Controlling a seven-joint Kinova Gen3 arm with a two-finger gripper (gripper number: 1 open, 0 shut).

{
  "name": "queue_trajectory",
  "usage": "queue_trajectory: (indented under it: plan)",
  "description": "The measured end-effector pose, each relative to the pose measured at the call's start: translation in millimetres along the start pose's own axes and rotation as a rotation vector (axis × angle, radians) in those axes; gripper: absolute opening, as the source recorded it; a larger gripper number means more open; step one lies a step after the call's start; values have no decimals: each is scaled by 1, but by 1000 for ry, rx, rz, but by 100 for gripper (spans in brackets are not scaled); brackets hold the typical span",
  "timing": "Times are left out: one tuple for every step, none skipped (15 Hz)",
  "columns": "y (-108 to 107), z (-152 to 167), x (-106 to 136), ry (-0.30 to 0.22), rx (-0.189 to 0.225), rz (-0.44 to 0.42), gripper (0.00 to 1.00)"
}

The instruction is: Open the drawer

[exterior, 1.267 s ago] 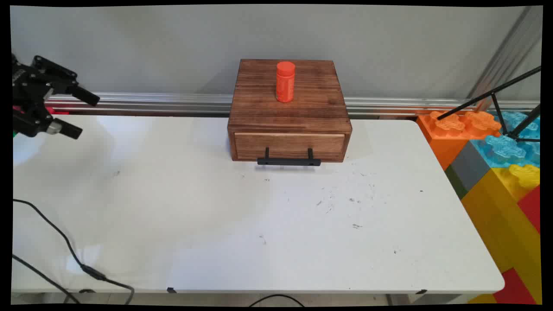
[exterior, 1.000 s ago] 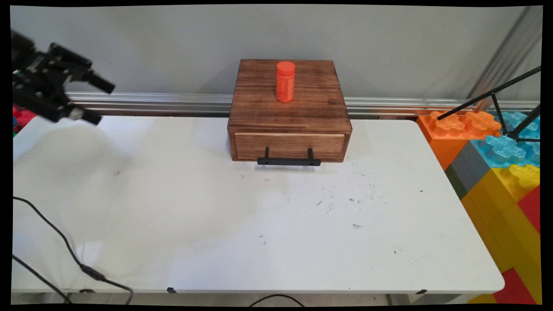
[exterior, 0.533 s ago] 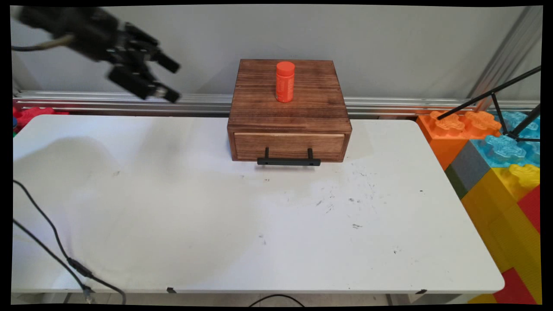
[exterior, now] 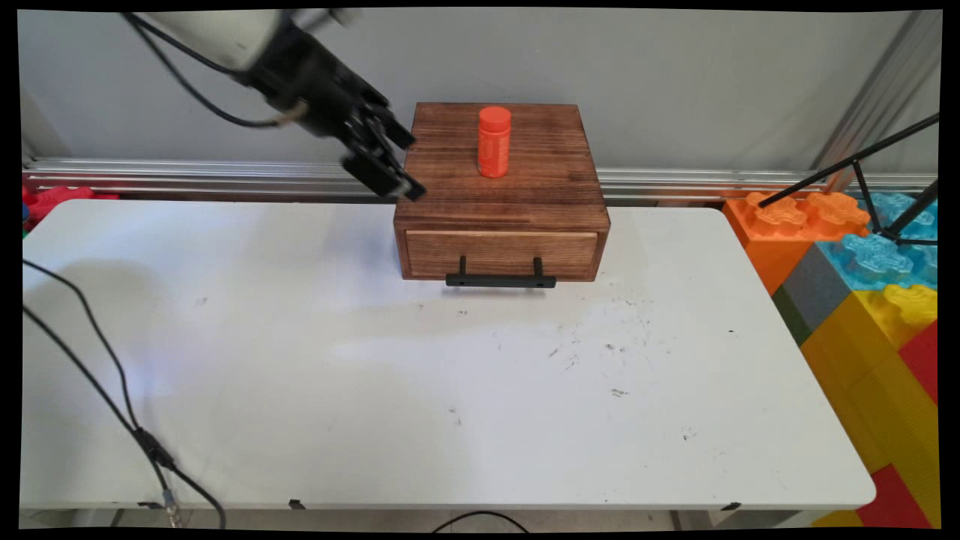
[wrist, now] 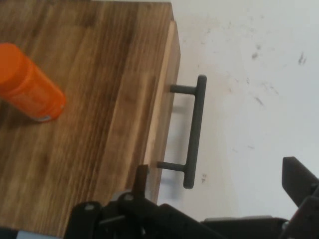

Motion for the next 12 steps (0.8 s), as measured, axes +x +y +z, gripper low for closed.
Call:
queue_trajectory:
  plan:
    - [0,9,3,-8,-1,7,100]
    - [0,23,6,-20,-2,17,100]
    - [0,41,9,-35,-4,26,100]
    - [1,55,11,-46,-8,34,100]
    - [2,68,12,-56,-12,42,100]
    - [4,82,12,-67,-17,48,100]
    - [6,97,12,-77,-23,55,100]
    - [8,108,12,-82,-29,62,100]
    - [11,120,11,-90,-36,71,100]
    - [13,132,9,-97,-42,80,100]
    - [15,141,8,-103,-46,88,100]
    - [17,151,6,-110,-50,97,100]
